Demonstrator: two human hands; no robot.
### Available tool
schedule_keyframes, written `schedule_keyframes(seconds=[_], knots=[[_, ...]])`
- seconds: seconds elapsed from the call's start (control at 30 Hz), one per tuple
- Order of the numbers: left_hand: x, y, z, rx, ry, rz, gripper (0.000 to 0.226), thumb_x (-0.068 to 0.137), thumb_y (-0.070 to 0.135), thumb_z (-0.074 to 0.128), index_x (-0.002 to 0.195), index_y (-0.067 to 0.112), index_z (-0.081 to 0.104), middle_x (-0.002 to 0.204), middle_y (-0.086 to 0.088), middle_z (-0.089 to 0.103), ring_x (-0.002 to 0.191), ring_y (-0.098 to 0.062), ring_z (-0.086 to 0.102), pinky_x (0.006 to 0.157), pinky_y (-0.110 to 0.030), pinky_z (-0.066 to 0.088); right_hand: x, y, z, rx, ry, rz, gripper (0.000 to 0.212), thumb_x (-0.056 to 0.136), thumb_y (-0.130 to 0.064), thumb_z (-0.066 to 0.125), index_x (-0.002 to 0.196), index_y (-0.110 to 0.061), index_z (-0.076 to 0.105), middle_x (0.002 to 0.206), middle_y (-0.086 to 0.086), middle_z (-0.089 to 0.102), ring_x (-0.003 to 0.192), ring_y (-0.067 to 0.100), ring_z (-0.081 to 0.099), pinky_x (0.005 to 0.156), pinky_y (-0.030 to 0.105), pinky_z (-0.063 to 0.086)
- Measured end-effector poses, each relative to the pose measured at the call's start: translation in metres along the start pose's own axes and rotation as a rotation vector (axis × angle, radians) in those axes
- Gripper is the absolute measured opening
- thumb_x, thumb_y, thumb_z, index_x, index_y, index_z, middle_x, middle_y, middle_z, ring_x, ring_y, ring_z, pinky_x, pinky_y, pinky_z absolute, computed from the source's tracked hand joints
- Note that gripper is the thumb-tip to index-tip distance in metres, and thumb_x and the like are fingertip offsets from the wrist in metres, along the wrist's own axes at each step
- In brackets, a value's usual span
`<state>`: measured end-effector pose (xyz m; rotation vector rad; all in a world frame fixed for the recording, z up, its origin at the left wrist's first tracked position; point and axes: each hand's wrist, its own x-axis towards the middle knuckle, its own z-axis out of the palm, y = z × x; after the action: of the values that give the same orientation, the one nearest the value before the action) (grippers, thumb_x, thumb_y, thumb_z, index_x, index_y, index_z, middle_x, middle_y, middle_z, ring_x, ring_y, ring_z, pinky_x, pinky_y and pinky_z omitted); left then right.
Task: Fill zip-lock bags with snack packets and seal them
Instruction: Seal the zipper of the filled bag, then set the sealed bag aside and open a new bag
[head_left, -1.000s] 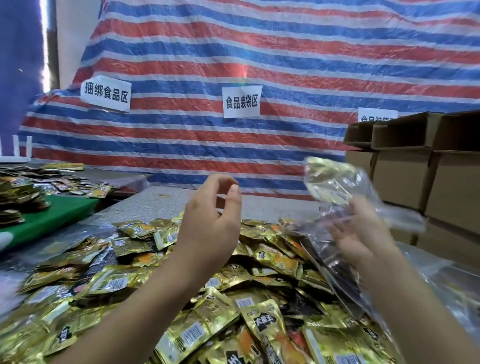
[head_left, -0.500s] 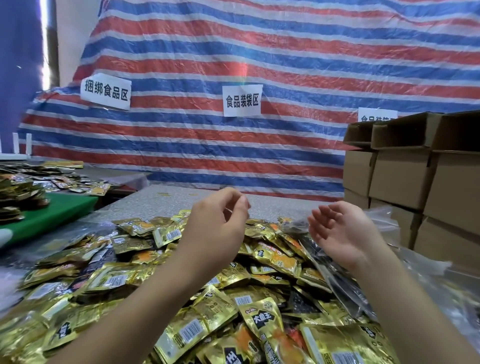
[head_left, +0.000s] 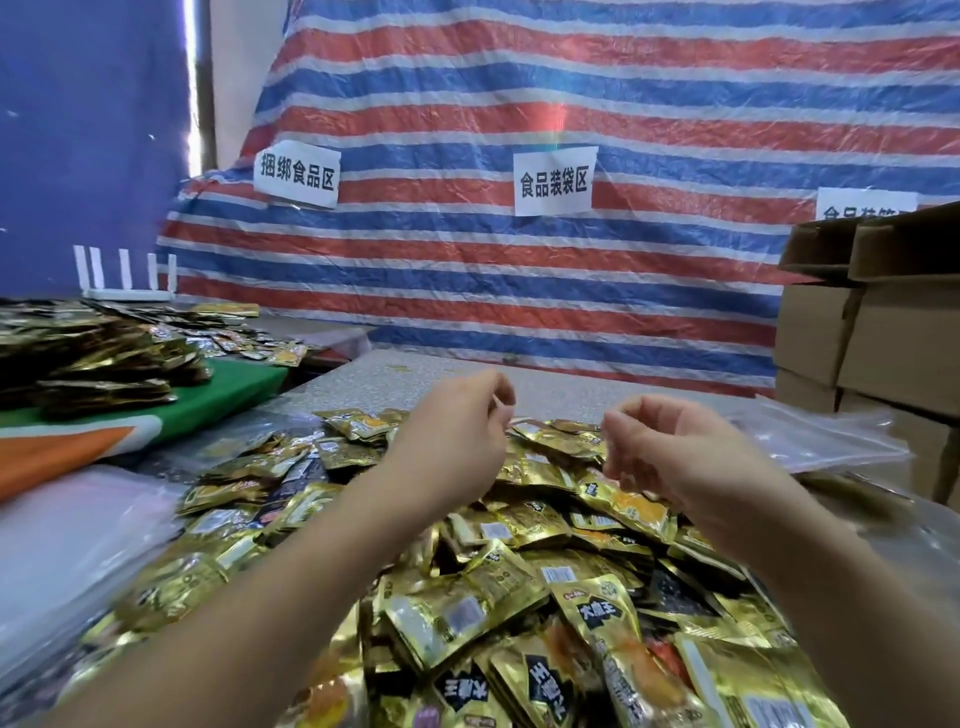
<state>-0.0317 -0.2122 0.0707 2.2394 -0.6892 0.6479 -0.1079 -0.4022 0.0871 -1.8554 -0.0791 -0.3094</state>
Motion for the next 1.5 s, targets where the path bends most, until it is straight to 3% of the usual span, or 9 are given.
schedule_keyframes(seconds=[0.17, 0.27, 0.47, 0.6, 0.83, 1.03, 1.13, 1.3, 1.5], knots=[[0.005, -0.075, -0.034, 0.304, 0.004, -0.232, 0.046, 0.104, 0.035, 0.042, 0.067, 0.015, 0.059, 0.063, 0.008, 0.058, 0.051, -0.012, 0.053, 0.046, -0.027, 0.034, -0.005, -0.006, 0.007, -0.117, 0.059, -0.021, 0.046, 0.098, -0.045, 0.045, 0.069, -0.01, 0.054, 0.046, -0.001, 0.054, 0.045, 0.01, 0.052, 0.065, 0.035, 0.04], [-0.004, -0.124, -0.058, 0.458, 0.032, -0.402, 0.057, 0.105, 0.045, 0.031, 0.059, 0.015, 0.048, 0.061, -0.002, 0.053, 0.059, -0.024, 0.052, 0.053, -0.031, 0.036, -0.004, -0.009, 0.01, -0.069, 0.115, -0.027, 0.059, 0.101, -0.047, 0.039, 0.054, -0.014, 0.047, 0.041, 0.001, 0.05, 0.041, 0.012, 0.053, 0.065, 0.036, 0.039], [-0.039, -0.189, -0.088, 0.848, -0.209, -0.743, 0.021, 0.098, 0.027, 0.048, 0.085, 0.016, 0.059, 0.1, -0.005, 0.062, 0.097, -0.028, 0.059, 0.085, -0.034, 0.047, -0.006, -0.004, 0.016, -0.054, -0.015, -0.032, 0.047, 0.102, -0.033, 0.046, 0.064, -0.007, 0.054, 0.047, 0.004, 0.053, 0.045, 0.016, 0.056, 0.058, 0.034, 0.041], [-0.056, -0.216, -0.099, 0.817, -0.33, -0.976, 0.048, 0.1, 0.036, 0.043, 0.134, 0.004, 0.053, 0.142, -0.019, 0.049, 0.131, -0.039, 0.046, 0.109, -0.053, 0.037, -0.008, -0.005, 0.02, -0.086, -0.081, -0.026, 0.034, 0.102, -0.024, 0.047, 0.076, -0.004, 0.057, 0.054, 0.002, 0.058, 0.049, 0.014, 0.059, 0.061, 0.034, 0.045], [-0.071, -0.22, -0.088, 0.865, -0.306, -0.816, 0.034, 0.1, 0.036, 0.047, 0.108, 0.01, 0.068, 0.107, -0.009, 0.069, 0.101, -0.026, 0.065, 0.087, -0.033, 0.053, -0.01, -0.01, 0.018, -0.142, -0.108, -0.033, 0.032, 0.101, -0.024, 0.05, 0.078, -0.004, 0.058, 0.058, 0.003, 0.06, 0.053, 0.016, 0.06, 0.063, 0.036, 0.047], [-0.074, -0.226, -0.088, 0.781, -0.218, -1.027, 0.059, 0.097, 0.037, 0.047, 0.141, -0.003, 0.041, 0.141, -0.026, 0.045, 0.124, -0.039, 0.049, 0.105, -0.044, 0.044, -0.01, -0.009, 0.016, -0.151, -0.135, -0.049, 0.031, 0.101, -0.027, 0.052, 0.082, -0.003, 0.059, 0.059, 0.003, 0.06, 0.056, 0.017, 0.061, 0.063, 0.035, 0.047], [-0.077, -0.232, -0.09, 0.792, -0.311, -0.859, 0.033, 0.096, 0.026, 0.05, 0.118, 0.006, 0.064, 0.113, -0.01, 0.065, 0.104, -0.024, 0.063, 0.094, -0.035, 0.052, -0.009, -0.009, 0.016, -0.152, -0.145, -0.05, 0.031, 0.1, -0.028, 0.052, 0.086, -0.003, 0.061, 0.06, 0.002, 0.062, 0.055, 0.016, 0.061, 0.062, 0.034, 0.047], [-0.073, -0.219, -0.091, 0.852, -0.274, -0.766, 0.014, 0.091, 0.014, 0.058, 0.099, 0.007, 0.067, 0.08, -0.001, 0.058, 0.089, -0.024, 0.065, 0.079, -0.031, 0.056, -0.009, -0.009, 0.016, -0.155, -0.154, -0.051, 0.03, 0.099, -0.029, 0.053, 0.088, -0.002, 0.062, 0.06, 0.001, 0.063, 0.055, 0.016, 0.061, 0.063, 0.036, 0.047], [-0.062, -0.193, -0.086, 0.732, -0.101, -0.73, 0.031, 0.094, 0.005, 0.044, 0.12, 0.007, 0.061, 0.104, -0.009, 0.066, 0.091, -0.026, 0.064, 0.066, -0.033, 0.051, -0.009, -0.01, 0.015, -0.155, -0.159, -0.053, 0.031, 0.1, -0.028, 0.053, 0.088, -0.002, 0.062, 0.059, 0.001, 0.062, 0.054, 0.015, 0.061, 0.061, 0.033, 0.047]])
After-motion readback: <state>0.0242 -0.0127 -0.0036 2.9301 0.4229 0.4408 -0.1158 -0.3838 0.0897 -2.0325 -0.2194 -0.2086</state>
